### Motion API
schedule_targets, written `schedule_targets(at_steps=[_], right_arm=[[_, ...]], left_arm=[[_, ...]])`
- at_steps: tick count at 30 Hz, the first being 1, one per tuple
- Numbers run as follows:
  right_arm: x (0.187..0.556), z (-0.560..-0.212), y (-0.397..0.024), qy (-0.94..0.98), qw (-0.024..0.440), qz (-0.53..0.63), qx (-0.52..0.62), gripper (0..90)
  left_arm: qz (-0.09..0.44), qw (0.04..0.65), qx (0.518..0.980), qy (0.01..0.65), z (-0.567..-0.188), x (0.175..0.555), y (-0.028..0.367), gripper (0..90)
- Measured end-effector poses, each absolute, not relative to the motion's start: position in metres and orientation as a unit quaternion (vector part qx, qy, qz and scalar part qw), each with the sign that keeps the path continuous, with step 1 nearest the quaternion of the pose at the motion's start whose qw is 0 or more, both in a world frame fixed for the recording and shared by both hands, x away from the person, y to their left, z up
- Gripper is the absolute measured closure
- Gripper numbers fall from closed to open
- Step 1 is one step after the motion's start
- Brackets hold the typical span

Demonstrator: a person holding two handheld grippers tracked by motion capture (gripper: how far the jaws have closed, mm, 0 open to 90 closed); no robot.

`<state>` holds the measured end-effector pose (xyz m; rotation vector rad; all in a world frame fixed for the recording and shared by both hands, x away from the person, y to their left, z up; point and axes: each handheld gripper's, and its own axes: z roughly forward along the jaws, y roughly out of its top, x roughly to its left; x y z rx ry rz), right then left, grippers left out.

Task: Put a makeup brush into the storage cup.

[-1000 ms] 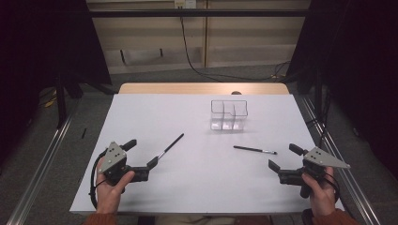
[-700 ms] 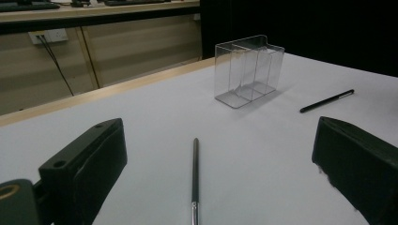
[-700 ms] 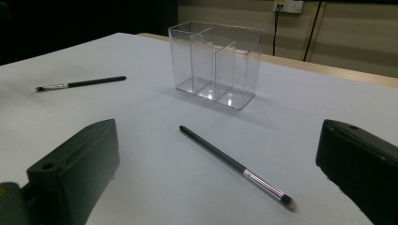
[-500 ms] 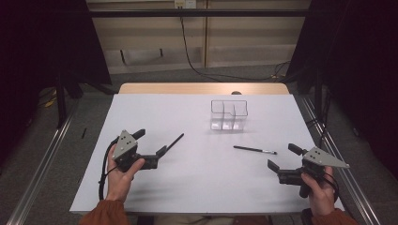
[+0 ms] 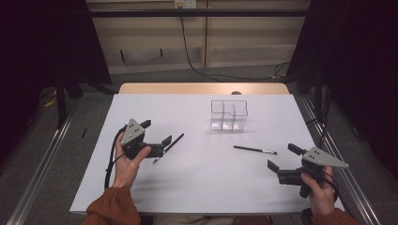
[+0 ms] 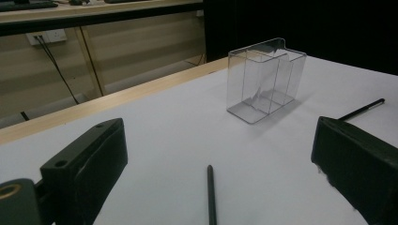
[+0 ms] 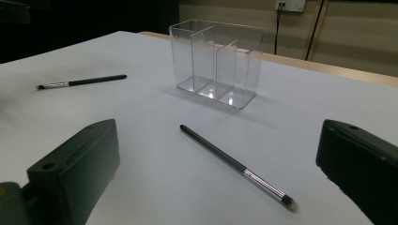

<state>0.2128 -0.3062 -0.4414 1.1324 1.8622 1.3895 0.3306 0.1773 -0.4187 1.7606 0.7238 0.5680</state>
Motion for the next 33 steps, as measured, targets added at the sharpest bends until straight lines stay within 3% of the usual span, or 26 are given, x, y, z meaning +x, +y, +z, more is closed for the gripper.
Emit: schedule_targets(at_steps=[15,33], right_arm=[[0.213,-0.442,-0.307,0.695,0.274,0.516,0.419,0.0],[0.213,-0.442,-0.307,0.696,0.273,0.516,0.418,0.0]], left_arm=[[0.229,0.522,0.756,0.32,-0.417,0.351,0.169,3.9],[0.194,0.424,0.816,0.34,-0.41,0.372,0.168,5.2]])
